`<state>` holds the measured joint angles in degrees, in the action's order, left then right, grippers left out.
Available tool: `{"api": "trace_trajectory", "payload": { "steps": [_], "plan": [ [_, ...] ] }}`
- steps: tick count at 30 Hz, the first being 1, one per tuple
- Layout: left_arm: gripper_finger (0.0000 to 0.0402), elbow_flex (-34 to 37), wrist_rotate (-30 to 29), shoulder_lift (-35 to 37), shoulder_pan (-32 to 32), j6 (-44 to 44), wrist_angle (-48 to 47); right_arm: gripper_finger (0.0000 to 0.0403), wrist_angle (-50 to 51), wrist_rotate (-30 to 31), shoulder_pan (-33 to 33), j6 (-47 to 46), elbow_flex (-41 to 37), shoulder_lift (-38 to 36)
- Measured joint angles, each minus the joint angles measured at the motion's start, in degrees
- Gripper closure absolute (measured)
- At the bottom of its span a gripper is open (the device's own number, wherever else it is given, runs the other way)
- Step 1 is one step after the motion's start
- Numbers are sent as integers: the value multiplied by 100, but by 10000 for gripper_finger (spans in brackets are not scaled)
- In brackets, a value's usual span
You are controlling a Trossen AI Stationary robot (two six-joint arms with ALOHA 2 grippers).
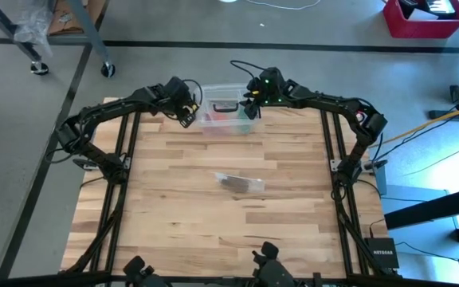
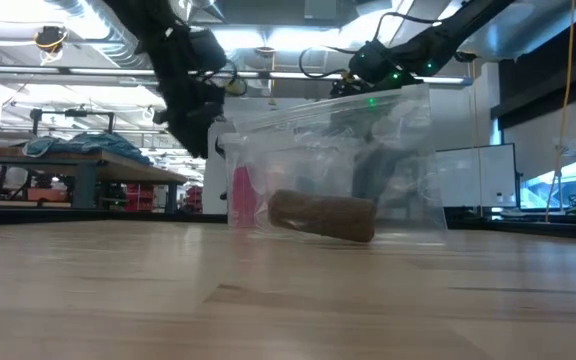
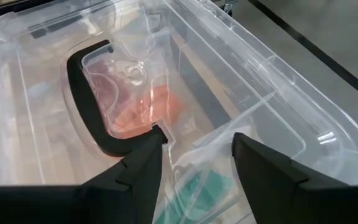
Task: Roll bandage
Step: Open the transparent bin
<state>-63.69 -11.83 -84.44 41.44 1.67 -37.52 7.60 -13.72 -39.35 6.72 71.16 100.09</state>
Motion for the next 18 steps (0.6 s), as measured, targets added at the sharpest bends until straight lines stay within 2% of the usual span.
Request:
{"api": "trace_trajectory", "payload": {
  "steps": [5, 12, 15, 18],
  "plan": [
    [230, 75, -26, 51, -47, -26, 256, 204, -6, 0, 0, 65, 0, 2],
    [230, 71, 154, 641, -122, 176, 1066, 204, -49, 0, 0, 65, -4, 4],
    [230, 69, 521, 725, -133, 311, 1249, 204, -34, 0, 0, 65, -4, 4],
    [230, 69, 611, 604, -158, 319, 1270, 204, -22, 0, 0, 65, -4, 4]
  ]
}}
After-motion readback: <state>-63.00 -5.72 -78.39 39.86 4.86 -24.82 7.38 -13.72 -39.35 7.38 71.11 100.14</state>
